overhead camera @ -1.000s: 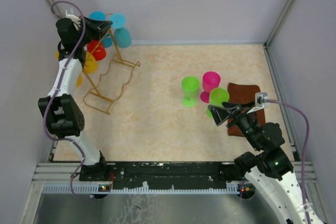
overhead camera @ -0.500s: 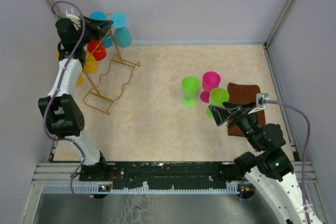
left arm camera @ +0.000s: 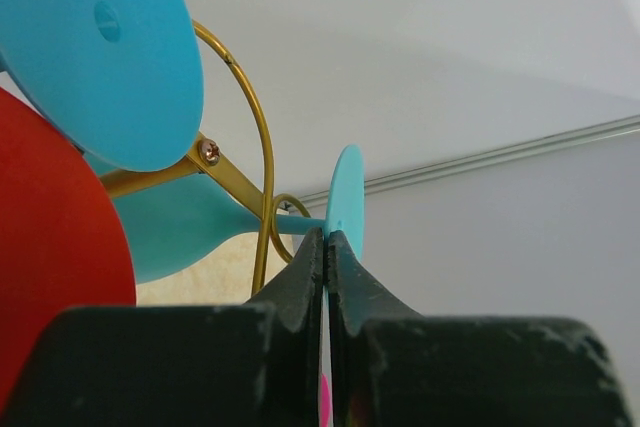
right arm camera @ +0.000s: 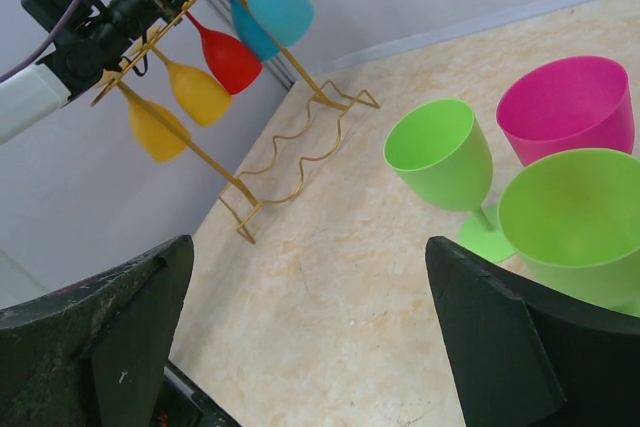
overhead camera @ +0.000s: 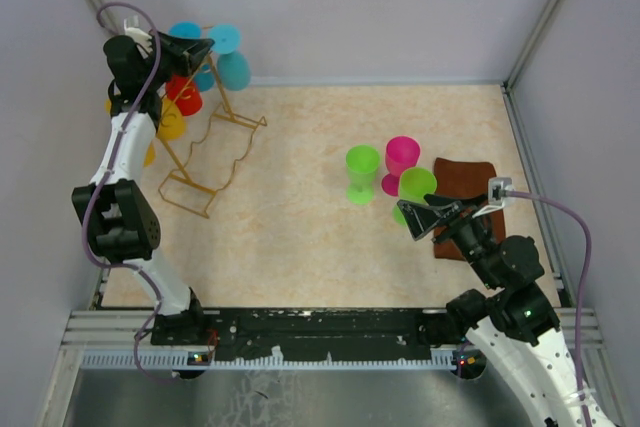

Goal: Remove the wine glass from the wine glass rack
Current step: Pick up the wine glass from the wine rack.

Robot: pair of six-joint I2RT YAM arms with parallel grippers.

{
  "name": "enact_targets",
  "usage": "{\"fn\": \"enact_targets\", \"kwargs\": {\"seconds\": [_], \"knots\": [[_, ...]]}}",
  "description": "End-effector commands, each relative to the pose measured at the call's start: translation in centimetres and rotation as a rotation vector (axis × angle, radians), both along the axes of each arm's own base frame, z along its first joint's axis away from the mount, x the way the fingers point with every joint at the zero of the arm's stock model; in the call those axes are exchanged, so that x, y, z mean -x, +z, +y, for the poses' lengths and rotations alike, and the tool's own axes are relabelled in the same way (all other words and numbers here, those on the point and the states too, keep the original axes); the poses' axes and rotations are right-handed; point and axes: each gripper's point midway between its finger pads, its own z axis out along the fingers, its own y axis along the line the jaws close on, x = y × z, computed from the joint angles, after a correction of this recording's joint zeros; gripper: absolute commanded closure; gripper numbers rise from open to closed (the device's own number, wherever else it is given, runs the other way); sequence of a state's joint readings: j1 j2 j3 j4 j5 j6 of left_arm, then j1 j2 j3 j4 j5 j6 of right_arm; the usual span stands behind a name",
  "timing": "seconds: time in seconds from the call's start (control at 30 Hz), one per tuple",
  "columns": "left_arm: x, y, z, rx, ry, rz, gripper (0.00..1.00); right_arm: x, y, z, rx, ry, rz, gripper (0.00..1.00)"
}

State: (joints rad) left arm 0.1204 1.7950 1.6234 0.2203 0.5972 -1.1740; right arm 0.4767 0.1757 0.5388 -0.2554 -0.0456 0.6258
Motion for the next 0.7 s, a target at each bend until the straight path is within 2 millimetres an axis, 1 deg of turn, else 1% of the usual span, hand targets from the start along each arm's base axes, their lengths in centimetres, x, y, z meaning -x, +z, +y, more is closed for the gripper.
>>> {"fn": "enact_targets", "kwargs": {"seconds": [0.0,0.23,0.43,0.67], "knots": [[1.39,1.27,-0.64,0.008,-0.039,-0.029,0.99,0.39,2.32,-0.43,-0.043,-0.012,-0.063,0.01],[1.68,0.98,-0.99,0.025,-0.066,-0.027,1.00,0.50,2.89,-0.48,-0.057,-0.012,-0.075,0.01],[1.91,1.13,-1.19,0.024,-0.077,-0.033,1.00,0.49,2.83,-0.44,-0.057,-0.010,-0.073,0.01],[1.62,0.83,-1.24,0.026,-0.081,-0.025,1.00,0.62,3.00,-0.37,-0.063,-0.004,-0.075,0.01]]}}
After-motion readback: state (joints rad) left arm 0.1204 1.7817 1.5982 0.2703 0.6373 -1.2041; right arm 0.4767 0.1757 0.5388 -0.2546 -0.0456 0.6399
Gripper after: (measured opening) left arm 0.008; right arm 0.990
